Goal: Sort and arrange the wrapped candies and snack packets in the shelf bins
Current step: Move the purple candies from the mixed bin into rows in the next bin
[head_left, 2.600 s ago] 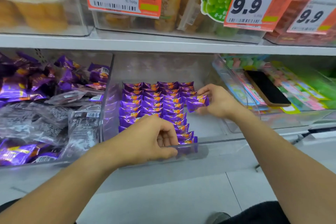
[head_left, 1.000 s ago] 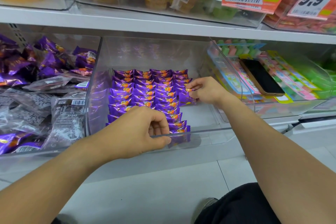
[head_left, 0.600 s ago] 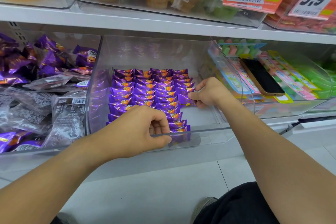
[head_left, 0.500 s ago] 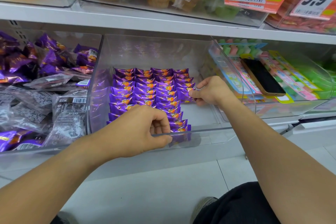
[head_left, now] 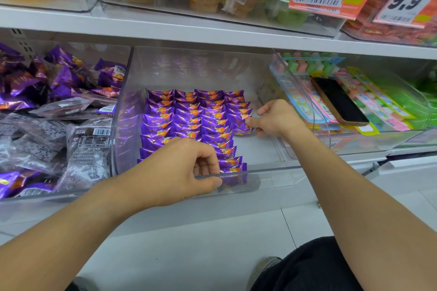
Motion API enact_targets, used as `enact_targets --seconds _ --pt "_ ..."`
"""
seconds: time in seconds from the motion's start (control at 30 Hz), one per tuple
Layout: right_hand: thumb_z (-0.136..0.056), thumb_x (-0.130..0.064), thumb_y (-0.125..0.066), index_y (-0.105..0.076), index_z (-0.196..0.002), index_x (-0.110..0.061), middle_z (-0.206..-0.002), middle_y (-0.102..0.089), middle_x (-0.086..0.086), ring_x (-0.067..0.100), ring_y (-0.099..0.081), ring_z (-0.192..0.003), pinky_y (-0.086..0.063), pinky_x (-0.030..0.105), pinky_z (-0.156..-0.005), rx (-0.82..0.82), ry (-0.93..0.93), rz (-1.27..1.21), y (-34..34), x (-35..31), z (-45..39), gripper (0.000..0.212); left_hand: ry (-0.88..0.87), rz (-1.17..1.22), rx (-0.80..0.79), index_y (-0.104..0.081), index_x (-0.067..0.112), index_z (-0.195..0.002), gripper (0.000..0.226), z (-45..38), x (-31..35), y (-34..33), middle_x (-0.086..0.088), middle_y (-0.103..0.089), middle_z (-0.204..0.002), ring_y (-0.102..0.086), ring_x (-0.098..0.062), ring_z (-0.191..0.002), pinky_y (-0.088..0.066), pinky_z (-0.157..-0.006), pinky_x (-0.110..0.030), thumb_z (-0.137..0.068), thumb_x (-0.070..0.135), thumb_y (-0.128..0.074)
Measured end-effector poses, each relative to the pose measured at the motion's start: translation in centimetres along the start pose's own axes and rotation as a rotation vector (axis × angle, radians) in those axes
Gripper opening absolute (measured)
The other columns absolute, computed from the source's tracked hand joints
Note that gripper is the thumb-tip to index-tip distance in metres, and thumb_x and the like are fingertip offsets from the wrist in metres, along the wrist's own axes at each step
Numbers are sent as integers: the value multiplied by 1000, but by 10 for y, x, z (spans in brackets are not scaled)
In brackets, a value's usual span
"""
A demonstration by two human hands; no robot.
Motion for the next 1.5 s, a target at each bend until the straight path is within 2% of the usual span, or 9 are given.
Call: enact_targets --seconds 0.43,0.53,0.7,0.9,0.97,1.1,1.2,1.33,1.5 --pt "-83 -15 -80 -72 -82 -10 -82 -75 12 23 -73 -76 -62 39 -78 -60 63 -49 -3 -1 0 9 -10 -36 15 -70 26 -77 10 4 2 1 13 -64 -67 -55 -4 -60 -42 -56 -13 -80 31 -78" --pt "-85 -13 -78 -73 -76 -13 -82 -75 12 21 -70 -72 -62 41 -80 -67 89 -24 -2 -2 -1 11 -11 -35 13 -70 26 -77 11 4 2 1 12 -64 -67 -55 -4 -59 -43 -56 -14 -80 31 -78" --pt "-88 -13 -74 -75 -85 -8 -84 -76 12 21 -73 -73 -62 44 -78 -37 87 -10 -5 -3 -2 6 -9 -36 15 -69 26 -77 11 3 2 1 12 -65 -67 -55 -4 -59 -43 -56 -14 -80 31 -79" --pt "-78 -32 -84 -72 -85 -12 -84 -75 7 25 -73 -81 -61 40 -79 -6 65 -26 -3 0 -3 24 -16 -36 27 -69 26 -76 12 3 1 1 12 -65 -66 -55 -3 -58 -42 -55 -14 -79 31 -80" --pt "-78 -31 -85 -70 -85 -13 -88 -72 5 21 -69 -83 -56 33 -71 43 99 21 -1 -1 -2 24 -28 -39 33 -70 27 -77 13 3 1 2 12 -65 -67 -56 -4 -59 -42 -55 -13 -78 34 -81" --pt "-83 -20 -79 -69 -92 -11 -77 -67 -2 10 -62 -68 -49 25 -63 231 300 72 9 -21 16 15 -88 21 134 -69 27 -78 10 13 12 13 11 -67 -69 -57 -6 -61 -41 -56 -12 -83 34 -75" --pt "-85 -15 -74 -68 -86 -17 -73 -67 -7 4 -59 -60 -49 13 -62 319 546 -100 7 -57 55 6 -112 61 372 -69 24 -75 12 30 16 44 11 -65 -67 -54 -9 -59 -40 -56 -11 -85 24 -73" --pt "-85 -9 -75 -67 -82 -21 -74 -68 -6 9 -63 -67 -51 18 -64 127 823 -374 -21 -111 135 15 -17 15 594 -69 22 -73 13 57 -8 98 4 -66 -66 -55 -13 -59 -43 -56 -16 -85 21 -73" --pt "-85 -12 -75 -69 -91 -15 -82 -67 -5 9 -62 -72 -50 16 -70 -119 1153 -154 -78 -176 175 9 166 -206 813 -71 25 -81 5 97 -67 157 11 -63 -68 -53 -4 -63 -42 -63 -14 -84 27 -74"
Point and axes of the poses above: each hand's wrist, its own z-axis away from the middle knuckle, its own y-axis out of the back of the hand, x = y × z, the point moved 2 cm from there along -z, towards the middle knuckle
